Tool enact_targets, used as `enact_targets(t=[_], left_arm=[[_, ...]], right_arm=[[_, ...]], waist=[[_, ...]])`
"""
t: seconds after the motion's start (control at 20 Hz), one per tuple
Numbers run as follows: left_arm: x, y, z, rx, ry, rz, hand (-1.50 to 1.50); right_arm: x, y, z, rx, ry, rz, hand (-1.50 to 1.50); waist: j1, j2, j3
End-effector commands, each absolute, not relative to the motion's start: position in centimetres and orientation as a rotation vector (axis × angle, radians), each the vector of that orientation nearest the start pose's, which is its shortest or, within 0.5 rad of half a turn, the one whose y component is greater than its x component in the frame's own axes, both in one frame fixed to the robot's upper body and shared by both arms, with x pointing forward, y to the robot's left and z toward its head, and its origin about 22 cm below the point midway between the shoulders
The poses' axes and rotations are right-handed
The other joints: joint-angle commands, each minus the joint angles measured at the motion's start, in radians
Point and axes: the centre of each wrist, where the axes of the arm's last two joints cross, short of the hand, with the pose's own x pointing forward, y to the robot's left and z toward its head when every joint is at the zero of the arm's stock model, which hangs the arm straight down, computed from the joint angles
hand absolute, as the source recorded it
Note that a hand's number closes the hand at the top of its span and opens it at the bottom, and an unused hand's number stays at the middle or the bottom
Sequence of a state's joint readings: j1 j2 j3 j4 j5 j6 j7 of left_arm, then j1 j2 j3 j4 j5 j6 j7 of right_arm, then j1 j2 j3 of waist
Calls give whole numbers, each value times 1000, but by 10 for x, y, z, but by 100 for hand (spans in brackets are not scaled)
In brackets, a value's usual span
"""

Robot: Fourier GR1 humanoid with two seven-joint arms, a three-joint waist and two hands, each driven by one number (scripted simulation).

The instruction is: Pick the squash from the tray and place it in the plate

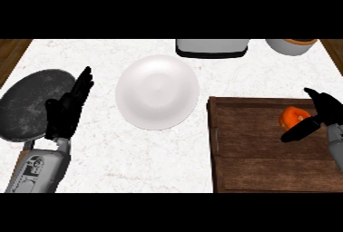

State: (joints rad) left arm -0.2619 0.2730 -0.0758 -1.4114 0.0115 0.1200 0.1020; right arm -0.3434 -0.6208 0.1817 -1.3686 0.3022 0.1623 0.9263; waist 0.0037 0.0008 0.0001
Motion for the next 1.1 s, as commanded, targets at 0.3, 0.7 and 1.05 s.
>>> enact_targets(t=[0.3,0.7,1.05], left_arm=[[300,264,28,223,-1561,-237,0],[297,248,41,210,-1561,-211,0],[307,233,40,164,-1586,-265,0]], right_arm=[[318,-307,60,-828,-569,610,-150],[323,-352,74,-938,-675,598,150],[346,-297,80,-829,-940,1152,150]], waist=[[-2,-1,0],[0,-1,0],[69,24,2]])
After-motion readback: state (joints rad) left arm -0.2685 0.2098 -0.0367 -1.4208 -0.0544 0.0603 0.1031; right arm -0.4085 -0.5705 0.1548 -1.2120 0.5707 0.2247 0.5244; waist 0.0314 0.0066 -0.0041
